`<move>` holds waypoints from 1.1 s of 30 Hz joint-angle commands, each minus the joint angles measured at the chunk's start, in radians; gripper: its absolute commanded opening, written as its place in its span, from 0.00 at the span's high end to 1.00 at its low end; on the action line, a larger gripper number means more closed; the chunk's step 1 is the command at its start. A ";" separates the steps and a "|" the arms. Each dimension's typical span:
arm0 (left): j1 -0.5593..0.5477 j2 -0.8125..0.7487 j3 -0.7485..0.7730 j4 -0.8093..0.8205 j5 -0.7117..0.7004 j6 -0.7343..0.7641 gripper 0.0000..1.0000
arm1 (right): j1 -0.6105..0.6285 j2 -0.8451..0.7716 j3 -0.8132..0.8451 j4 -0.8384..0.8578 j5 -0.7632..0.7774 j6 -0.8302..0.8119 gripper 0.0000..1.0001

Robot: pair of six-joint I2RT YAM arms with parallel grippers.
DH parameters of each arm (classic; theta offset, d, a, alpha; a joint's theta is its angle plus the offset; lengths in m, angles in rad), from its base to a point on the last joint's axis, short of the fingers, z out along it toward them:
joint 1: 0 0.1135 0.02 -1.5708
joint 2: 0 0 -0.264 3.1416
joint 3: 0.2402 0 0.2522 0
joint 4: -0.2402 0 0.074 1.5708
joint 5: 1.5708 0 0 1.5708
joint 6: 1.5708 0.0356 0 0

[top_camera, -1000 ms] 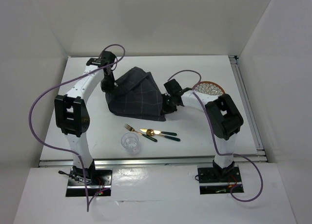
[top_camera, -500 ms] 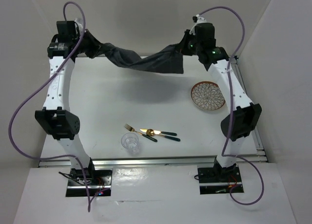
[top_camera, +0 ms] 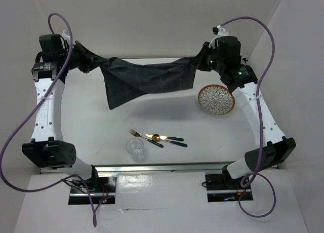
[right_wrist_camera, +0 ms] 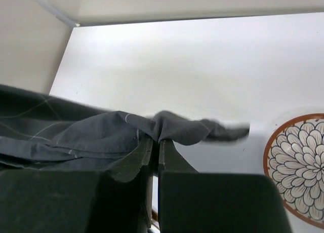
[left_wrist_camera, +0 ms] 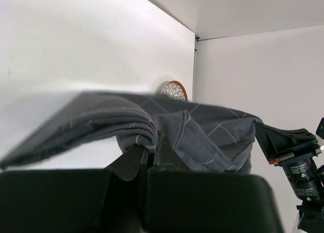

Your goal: Set the dinner table for one person

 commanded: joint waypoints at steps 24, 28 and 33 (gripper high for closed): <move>0.046 0.418 0.276 0.070 0.135 0.108 1.00 | -0.157 0.400 0.288 0.145 -0.071 -0.040 1.00; 0.046 0.270 -0.043 0.093 0.071 0.150 1.00 | -0.126 0.281 -0.019 0.191 -0.022 -0.028 1.00; 0.046 0.109 -0.382 0.052 -0.049 0.194 0.54 | -0.075 0.062 -0.432 0.282 -0.040 -0.004 1.00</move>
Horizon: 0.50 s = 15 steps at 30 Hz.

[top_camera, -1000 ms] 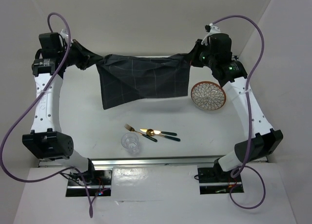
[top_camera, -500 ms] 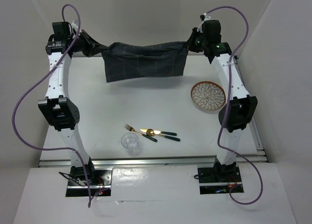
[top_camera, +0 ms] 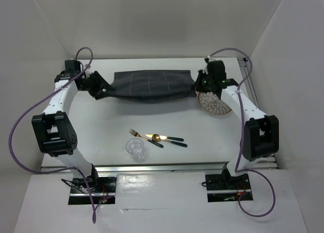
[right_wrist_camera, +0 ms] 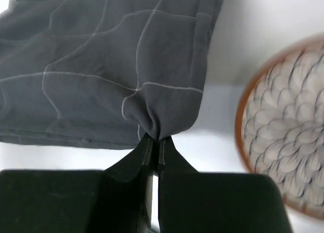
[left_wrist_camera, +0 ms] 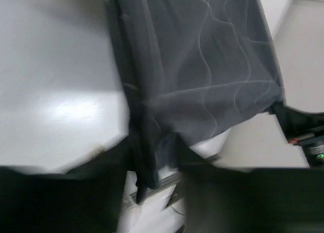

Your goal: Set the dinner table for one person

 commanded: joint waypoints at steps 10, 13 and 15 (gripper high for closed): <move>0.019 -0.144 -0.216 -0.084 -0.272 0.090 0.10 | 0.071 -0.302 -0.402 0.036 0.009 0.031 0.08; -0.017 -0.073 -0.188 -0.026 -0.239 0.090 0.72 | 0.083 -0.230 -0.366 0.057 -0.014 0.054 0.29; -0.068 0.011 -0.135 -0.026 -0.265 0.070 1.00 | 0.098 -0.157 -0.293 0.057 -0.023 0.063 0.63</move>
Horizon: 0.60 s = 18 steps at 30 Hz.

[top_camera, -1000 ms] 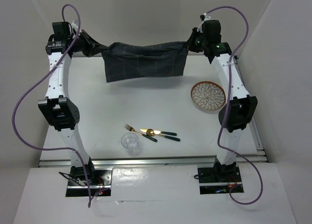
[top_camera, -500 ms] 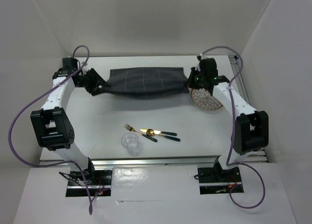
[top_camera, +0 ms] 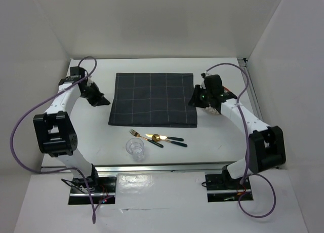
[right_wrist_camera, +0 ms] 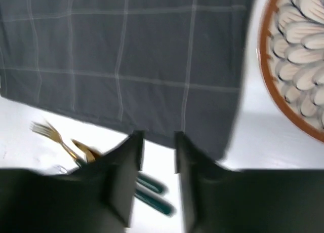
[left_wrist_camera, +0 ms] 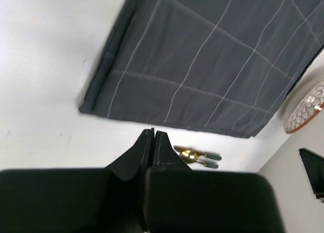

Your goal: Set the dinner table for one person

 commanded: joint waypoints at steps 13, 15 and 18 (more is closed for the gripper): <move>-0.154 0.427 0.274 -0.016 -0.143 0.038 1.00 | 0.086 0.510 0.293 0.051 -0.094 0.055 0.97; -0.163 0.436 0.246 -0.005 -0.143 0.038 1.00 | 0.086 0.510 0.258 0.065 -0.063 0.055 0.98; -0.163 0.436 0.180 0.032 -0.143 0.038 1.00 | 0.086 0.487 0.179 0.076 -0.041 0.075 0.99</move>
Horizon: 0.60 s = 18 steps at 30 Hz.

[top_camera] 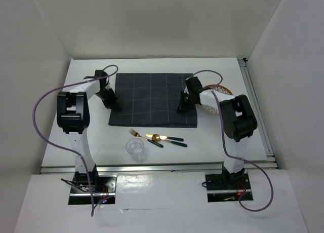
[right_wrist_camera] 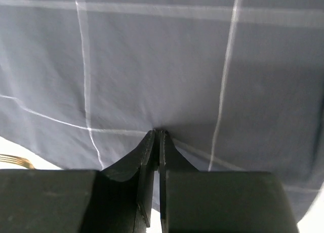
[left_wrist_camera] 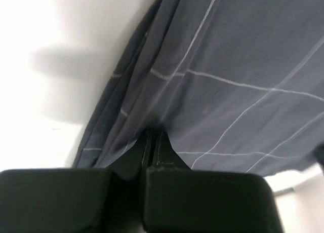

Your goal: Set the dinner table for one person

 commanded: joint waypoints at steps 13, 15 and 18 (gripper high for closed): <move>-0.016 -0.113 -0.232 0.049 -0.079 0.012 1.00 | 0.007 -0.166 -0.297 0.068 0.036 0.053 1.00; -0.016 -0.122 -0.247 0.058 -0.079 0.012 1.00 | 0.007 -0.175 -0.297 0.068 0.045 0.053 1.00; -0.016 -0.134 -0.247 0.043 -0.123 0.012 1.00 | 0.007 -0.176 -0.287 0.050 0.045 0.053 1.00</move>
